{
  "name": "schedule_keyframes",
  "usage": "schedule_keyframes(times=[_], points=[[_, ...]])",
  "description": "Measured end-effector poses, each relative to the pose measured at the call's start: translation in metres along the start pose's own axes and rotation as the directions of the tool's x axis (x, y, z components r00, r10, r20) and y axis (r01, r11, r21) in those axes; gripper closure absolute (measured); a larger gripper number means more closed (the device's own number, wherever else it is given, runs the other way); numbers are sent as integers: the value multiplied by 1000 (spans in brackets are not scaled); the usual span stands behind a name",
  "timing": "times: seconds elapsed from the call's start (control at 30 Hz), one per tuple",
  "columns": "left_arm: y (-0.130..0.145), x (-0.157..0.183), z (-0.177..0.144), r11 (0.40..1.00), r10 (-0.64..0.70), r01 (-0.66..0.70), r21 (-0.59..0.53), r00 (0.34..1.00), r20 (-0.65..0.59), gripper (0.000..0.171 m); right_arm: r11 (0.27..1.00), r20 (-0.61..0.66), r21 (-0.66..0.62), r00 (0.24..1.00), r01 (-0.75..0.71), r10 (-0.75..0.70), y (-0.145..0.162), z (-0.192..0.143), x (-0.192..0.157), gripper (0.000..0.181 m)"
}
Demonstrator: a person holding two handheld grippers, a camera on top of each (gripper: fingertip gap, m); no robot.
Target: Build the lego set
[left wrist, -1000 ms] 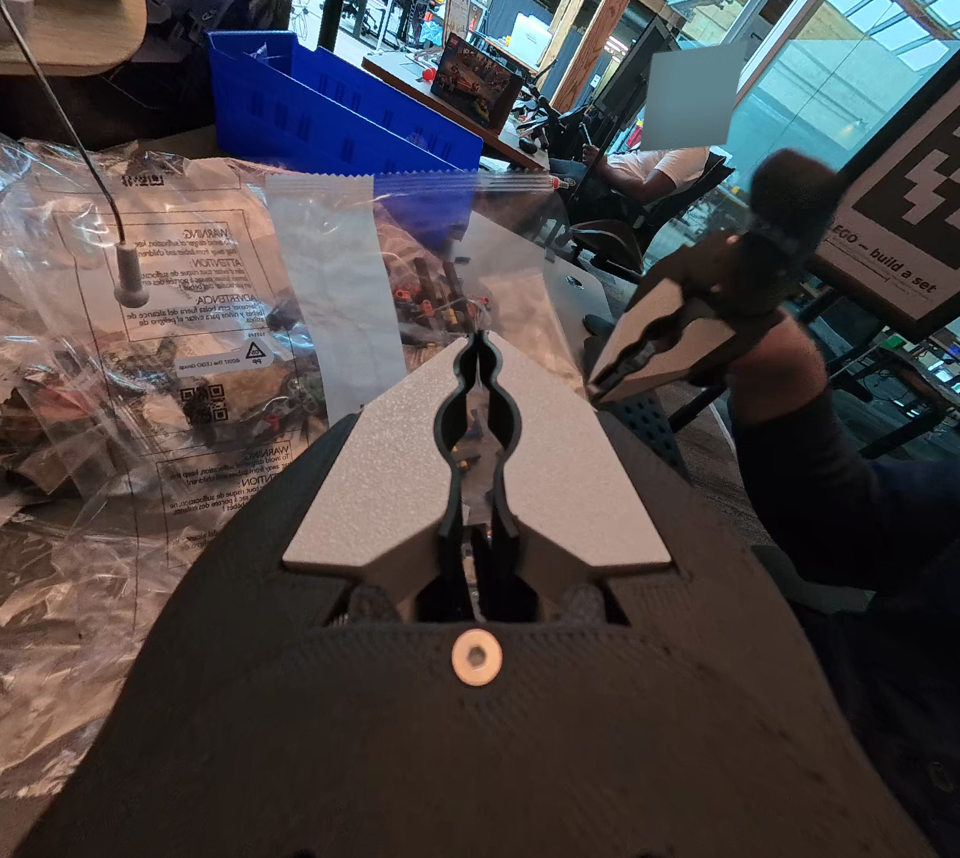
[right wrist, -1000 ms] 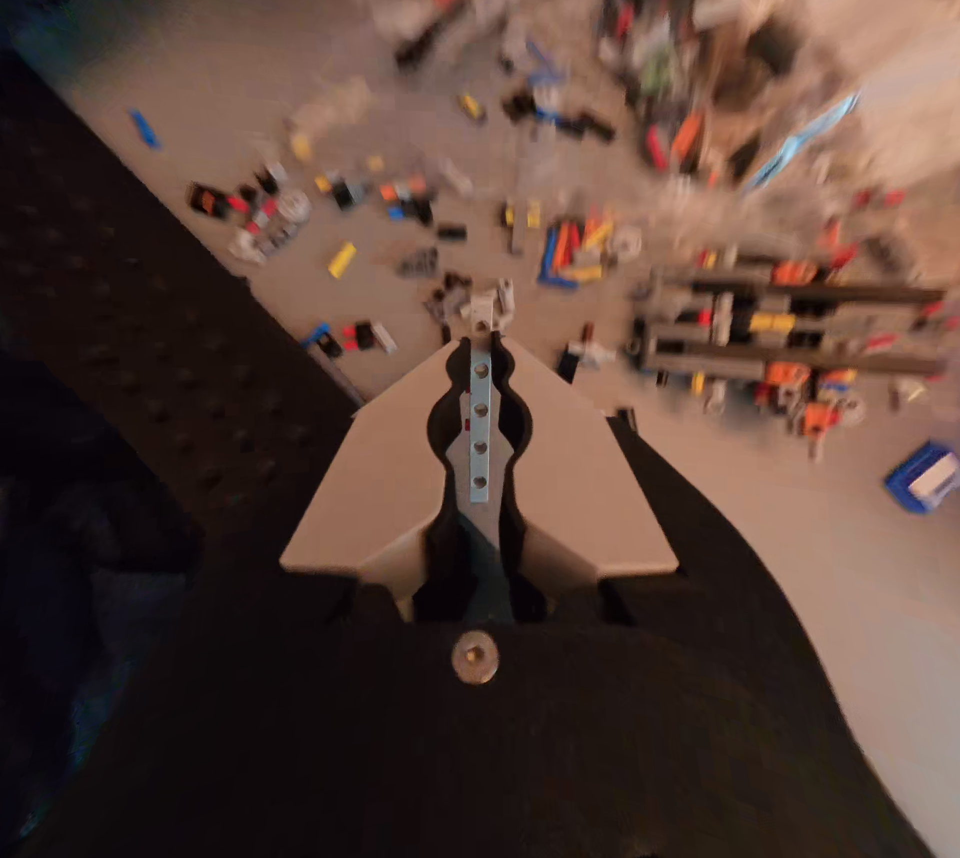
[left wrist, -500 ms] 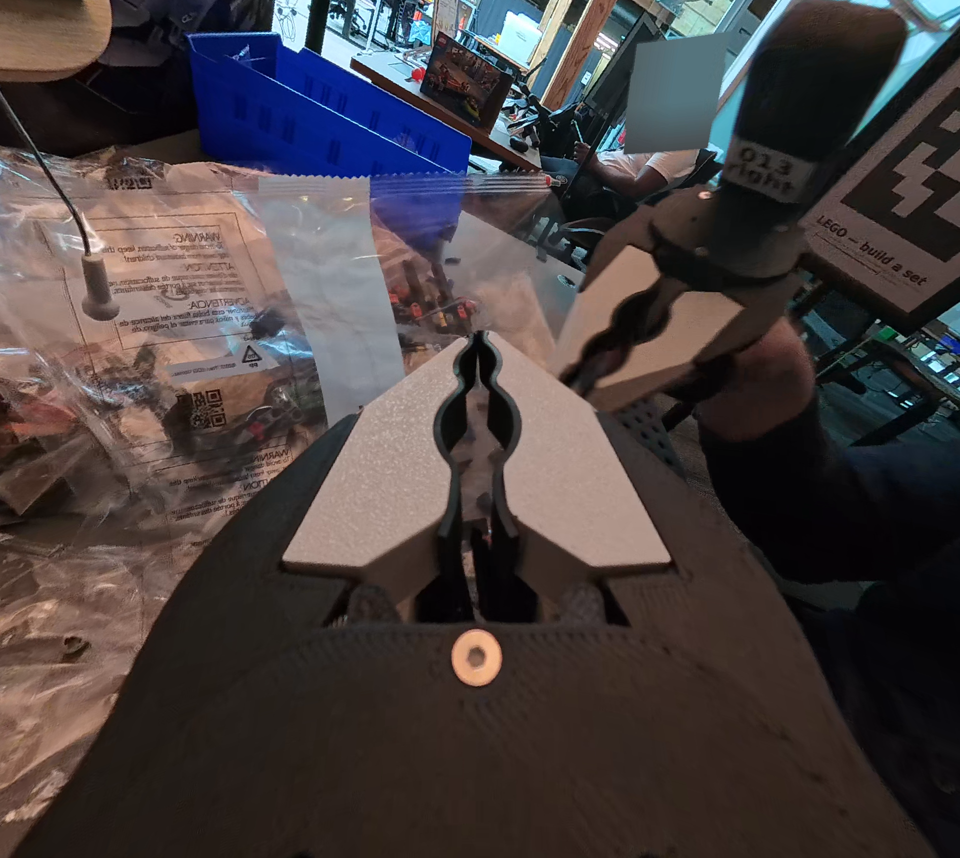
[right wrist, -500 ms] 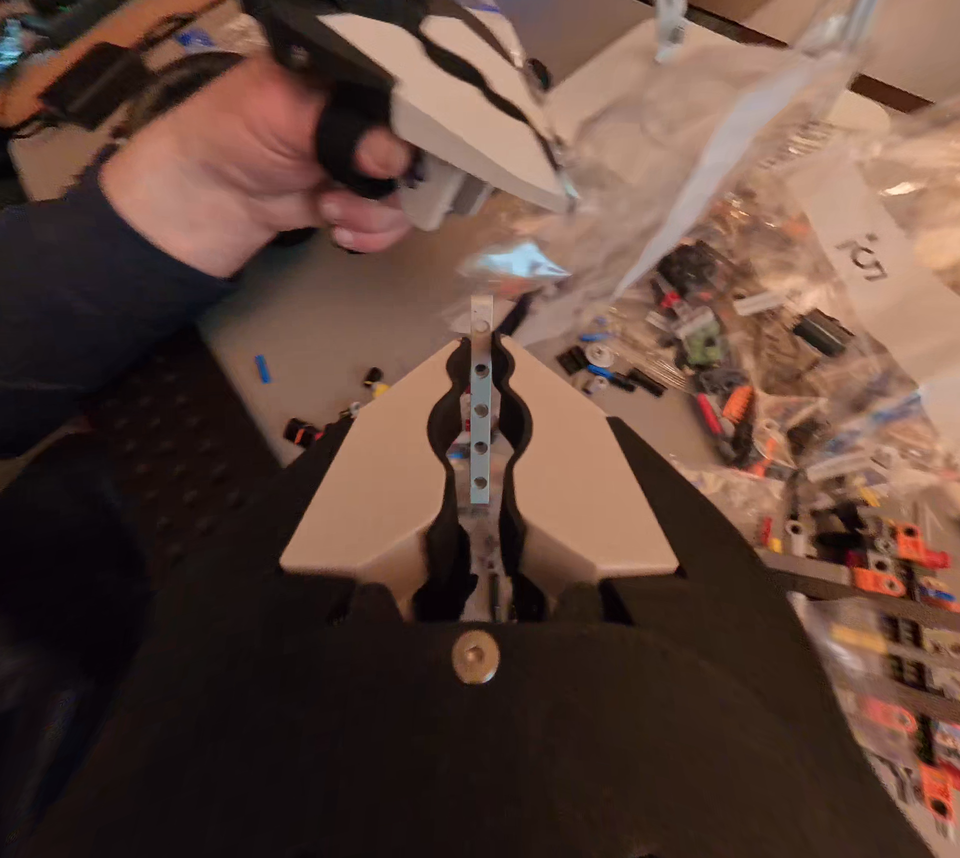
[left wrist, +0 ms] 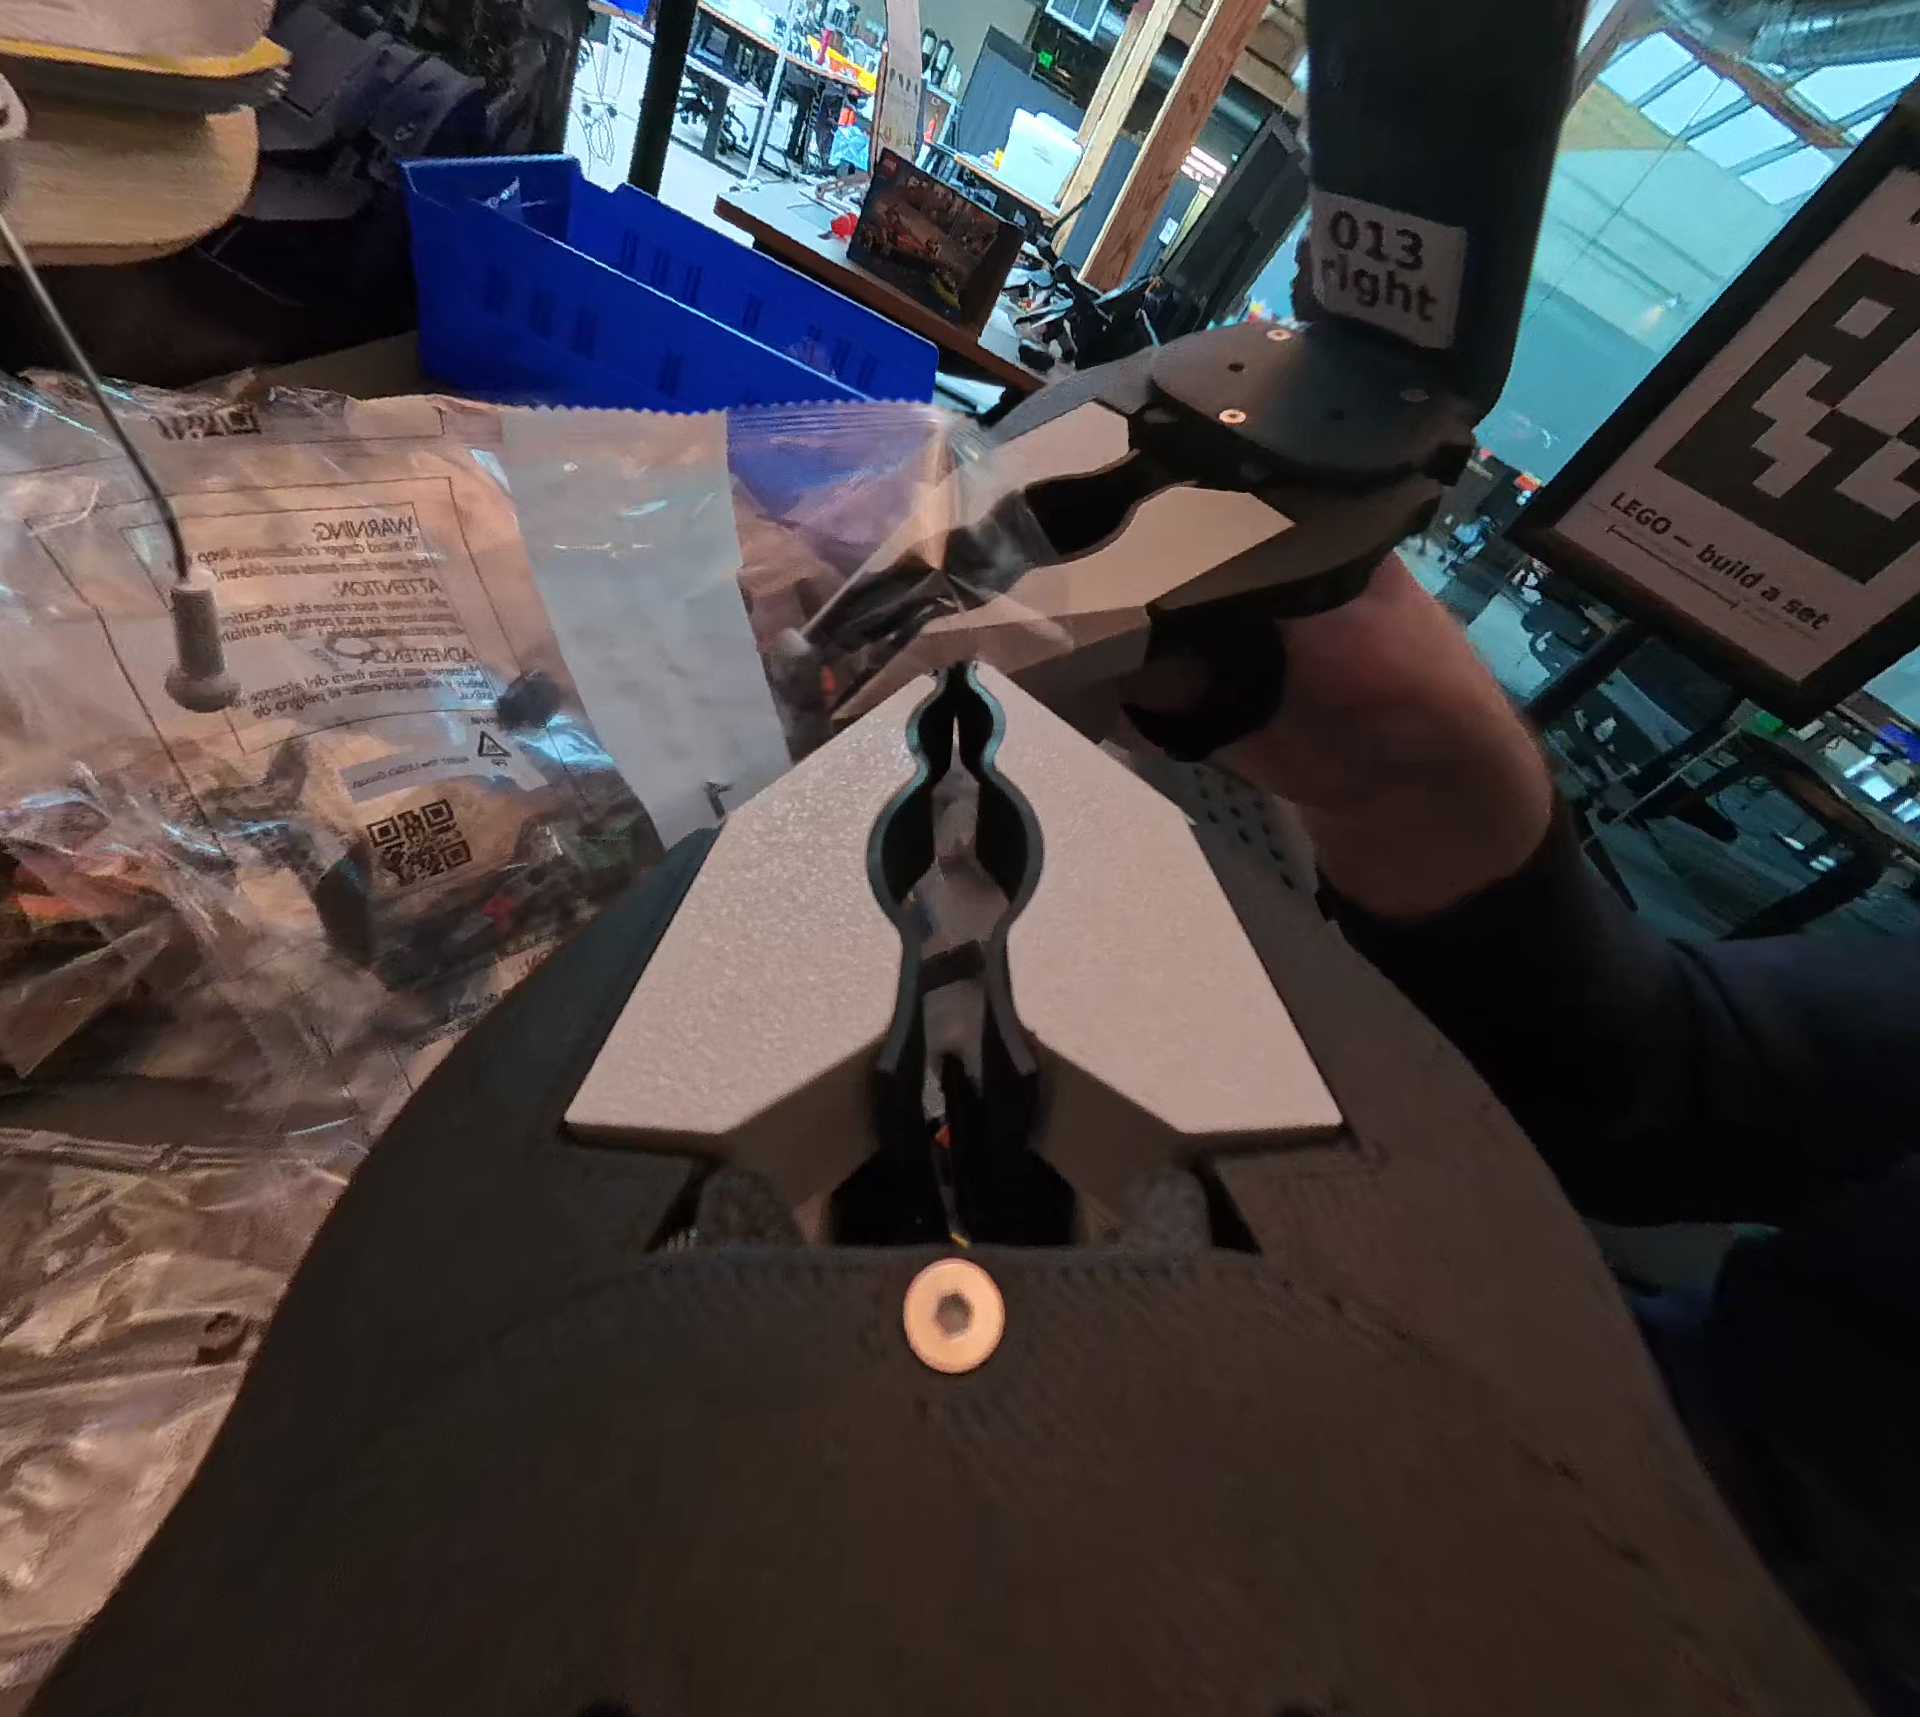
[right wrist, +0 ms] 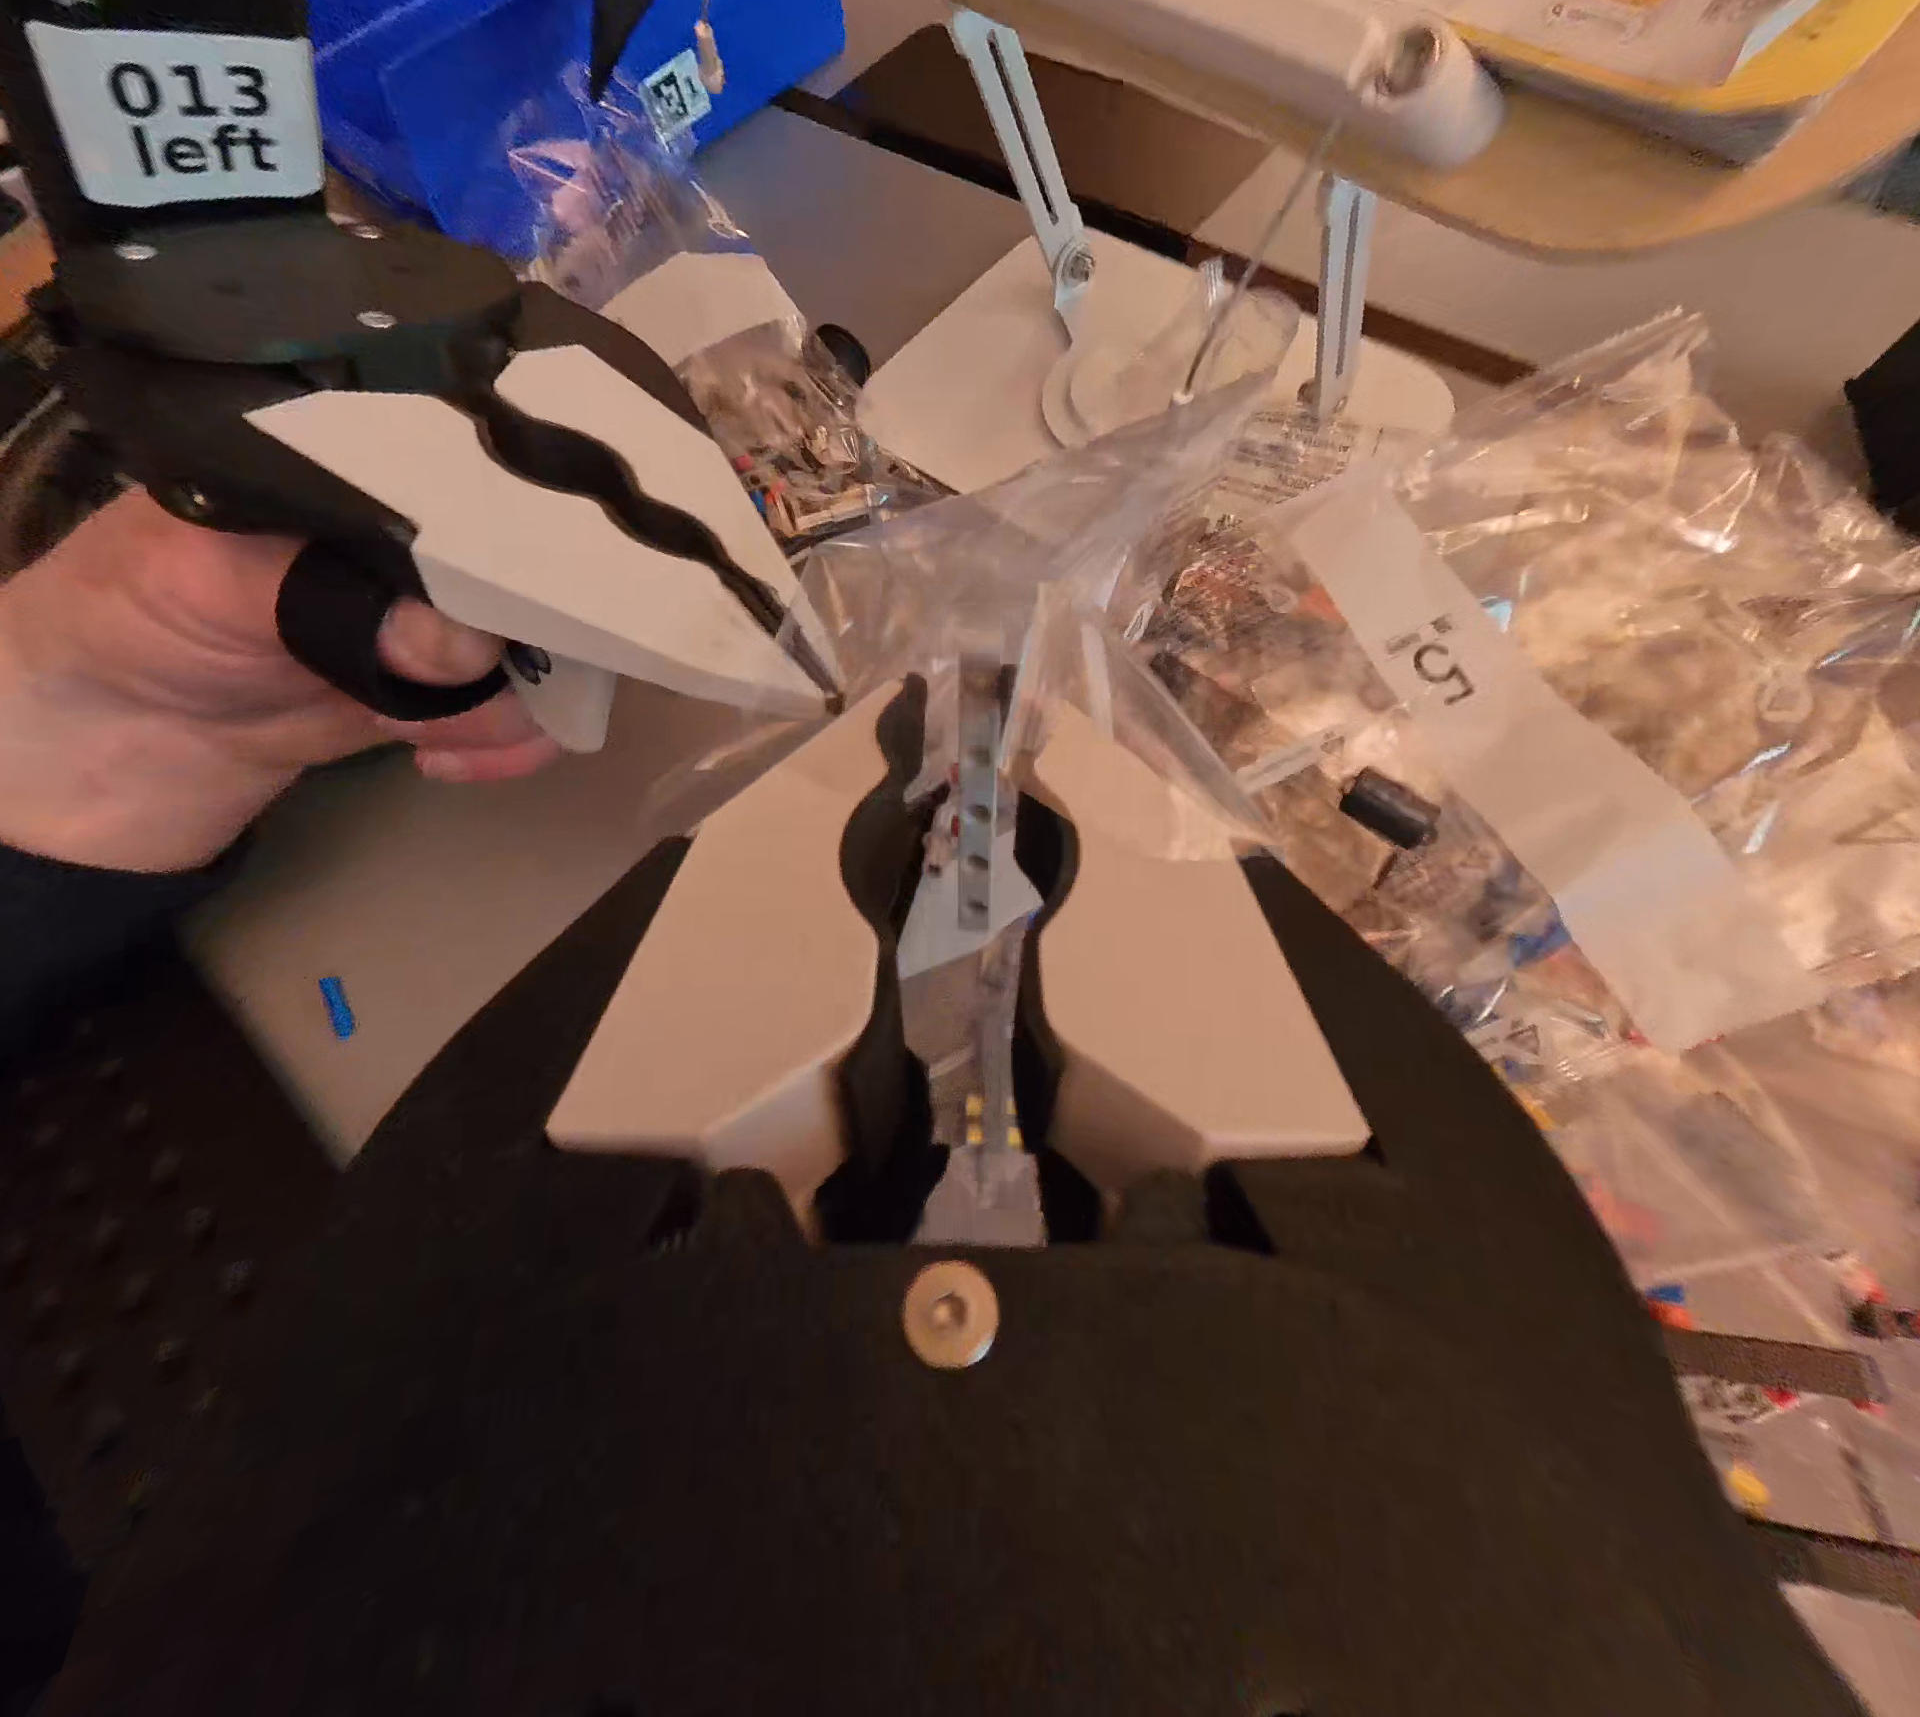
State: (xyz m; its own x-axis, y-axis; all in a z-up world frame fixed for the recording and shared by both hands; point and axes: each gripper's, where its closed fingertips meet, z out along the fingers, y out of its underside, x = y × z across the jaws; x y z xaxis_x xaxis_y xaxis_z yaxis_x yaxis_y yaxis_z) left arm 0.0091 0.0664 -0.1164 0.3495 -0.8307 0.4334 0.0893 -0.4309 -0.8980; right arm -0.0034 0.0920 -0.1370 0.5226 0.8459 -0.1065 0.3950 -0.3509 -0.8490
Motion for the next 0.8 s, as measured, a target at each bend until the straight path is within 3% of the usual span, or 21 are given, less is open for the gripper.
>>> schedule_keyframes(times=[0.1, 0.23, 0.47, 0.53, 0.63, 0.73, 0.8], points=[[-9, -1, -6, 999, -16, 16, 50, 1000, 1, 171, 997, -4, 56, 999, 44, -44, -14, -14, -4, 162], [-19, -5, -13, 995, -17, 15, 99, 1000, 26, 171, 972, -5, 221, 997, 76, -77, -37, -55, -8, 149], [-38, -7, -36, 985, -1, -11, 175, 998, 69, 171, 925, -98, 375, 995, 71, -37, -33, -127, 16, 159], [-44, -8, -44, 983, 24, -42, 179, 995, 101, 171, 958, -60, 285, 998, 34, -18, -12, -118, 21, 162], [-52, -8, -56, 976, 36, -63, 208, 991, 132, 171, 999, 48, 30, 999, 23, -24, 35, -81, 13, 154], [-55, -11, -62, 973, 39, -73, 217, 987, 154, 171, 974, 45, -200, 994, 109, -102, 85, -47, 9, 146], [-57, -13, -66, 971, 37, -75, 227, 985, 166, 171, 957, 27, -250, 990, 144, -142, 101, -34, 10, 143]])
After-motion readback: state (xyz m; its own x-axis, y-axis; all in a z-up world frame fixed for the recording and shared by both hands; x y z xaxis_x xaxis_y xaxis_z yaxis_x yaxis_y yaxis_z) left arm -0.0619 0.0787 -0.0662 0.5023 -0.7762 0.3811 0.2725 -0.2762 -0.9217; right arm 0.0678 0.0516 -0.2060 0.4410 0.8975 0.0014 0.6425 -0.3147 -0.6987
